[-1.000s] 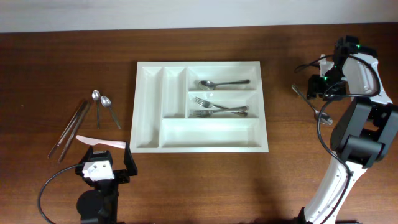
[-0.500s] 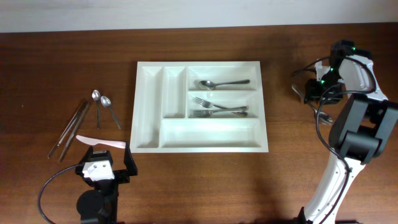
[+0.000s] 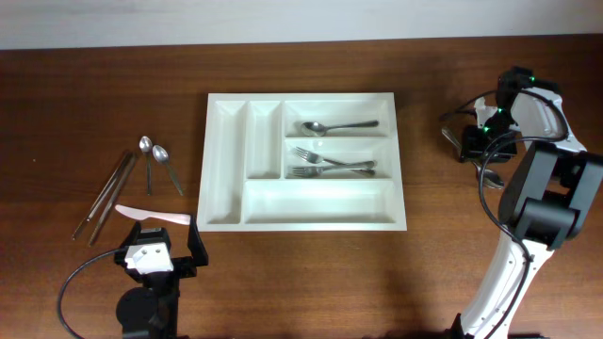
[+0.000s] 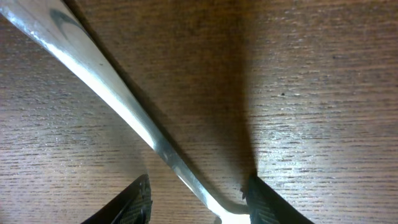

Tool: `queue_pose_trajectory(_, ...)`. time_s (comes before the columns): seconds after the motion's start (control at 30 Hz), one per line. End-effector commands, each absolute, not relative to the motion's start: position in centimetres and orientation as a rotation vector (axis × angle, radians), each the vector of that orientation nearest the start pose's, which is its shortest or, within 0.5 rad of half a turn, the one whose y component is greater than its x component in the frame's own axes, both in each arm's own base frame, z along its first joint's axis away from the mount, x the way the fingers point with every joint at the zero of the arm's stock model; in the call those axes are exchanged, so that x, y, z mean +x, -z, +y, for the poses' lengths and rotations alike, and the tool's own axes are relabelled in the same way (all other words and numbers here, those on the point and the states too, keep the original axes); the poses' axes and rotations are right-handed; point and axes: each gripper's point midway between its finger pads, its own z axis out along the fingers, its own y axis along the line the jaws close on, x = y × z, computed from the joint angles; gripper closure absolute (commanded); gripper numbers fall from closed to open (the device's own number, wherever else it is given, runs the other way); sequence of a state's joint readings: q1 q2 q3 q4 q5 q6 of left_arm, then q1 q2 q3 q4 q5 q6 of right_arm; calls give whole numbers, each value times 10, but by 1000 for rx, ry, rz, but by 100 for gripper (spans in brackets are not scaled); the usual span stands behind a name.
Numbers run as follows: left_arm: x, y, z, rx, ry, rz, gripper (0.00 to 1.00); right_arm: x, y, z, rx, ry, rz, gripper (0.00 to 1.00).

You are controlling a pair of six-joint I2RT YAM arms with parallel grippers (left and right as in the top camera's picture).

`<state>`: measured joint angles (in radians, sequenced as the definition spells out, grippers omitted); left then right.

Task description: Pack container

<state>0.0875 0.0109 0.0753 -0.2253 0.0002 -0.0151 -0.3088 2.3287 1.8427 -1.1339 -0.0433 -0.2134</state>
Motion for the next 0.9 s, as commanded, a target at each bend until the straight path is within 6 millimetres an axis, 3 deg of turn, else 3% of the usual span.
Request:
queue_pose_trajectory(0.0,238,-151,23,-84,-73,1730,1,389,33,-113,165,-156,3274,52)
queue_pose_trajectory(0.17,238,-151,23,-84,-73,1730,1,385,38,-112,184,-163,3281,63)
queue_pose_trajectory(0.33,238,-151,23,-84,-73,1730,1,389,38,-108,166,-165,3269,66)
queue_pose_trajectory(0.43,238,-151,23,-84,-73,1730,1,394,38,-102,150,-181,3254,76)
queue_pose_trajectory(0.87,238,-151,23,-84,-73,1730,1,413,40,-82,106,-151,3206,89)
